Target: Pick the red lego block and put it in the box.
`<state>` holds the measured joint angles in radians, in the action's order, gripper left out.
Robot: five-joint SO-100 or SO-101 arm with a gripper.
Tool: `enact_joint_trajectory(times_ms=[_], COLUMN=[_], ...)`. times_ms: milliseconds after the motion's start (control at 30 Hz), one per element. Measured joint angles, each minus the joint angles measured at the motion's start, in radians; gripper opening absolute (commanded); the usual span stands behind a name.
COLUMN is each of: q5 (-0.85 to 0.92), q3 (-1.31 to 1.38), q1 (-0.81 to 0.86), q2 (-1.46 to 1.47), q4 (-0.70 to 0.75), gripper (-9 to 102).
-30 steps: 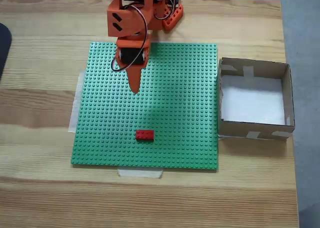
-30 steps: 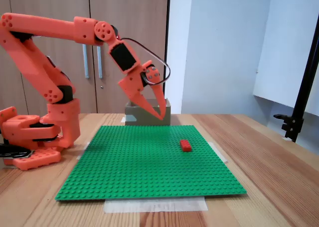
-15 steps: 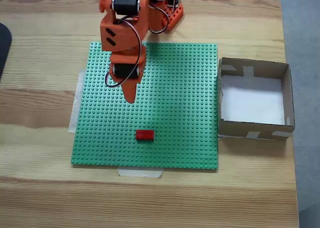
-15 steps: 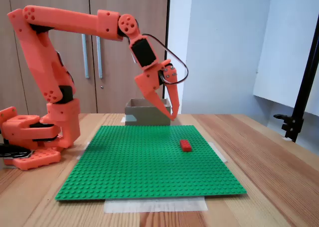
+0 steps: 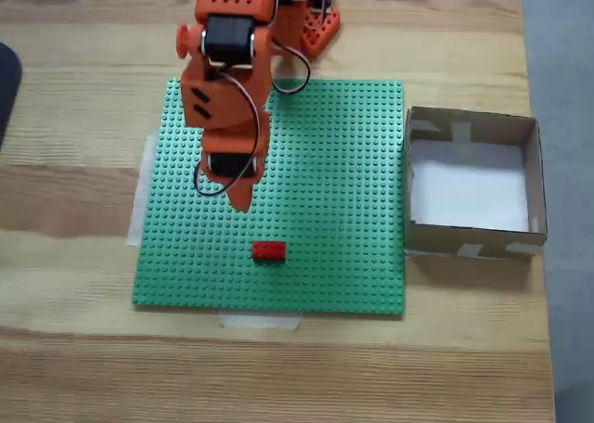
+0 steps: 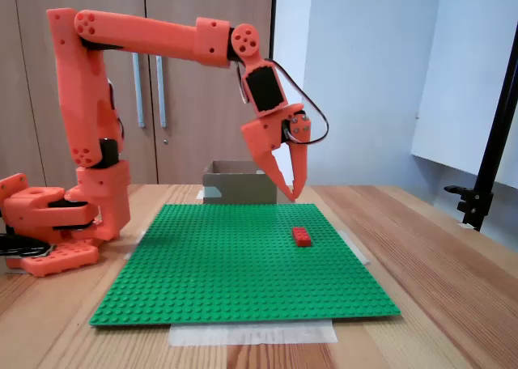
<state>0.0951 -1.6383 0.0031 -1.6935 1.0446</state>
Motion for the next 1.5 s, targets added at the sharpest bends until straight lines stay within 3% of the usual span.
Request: enact_joint_trajectory(times_ms=[367,967,1500], q5=[0.009,0.025,0.025], q3=[0.158,0.186,0.198], q1=[-0.023,-0.035,-0.035], q2=[0.170,0.273,0.341], q4=[0.067,0.143,0.133], gripper=[4,27,26])
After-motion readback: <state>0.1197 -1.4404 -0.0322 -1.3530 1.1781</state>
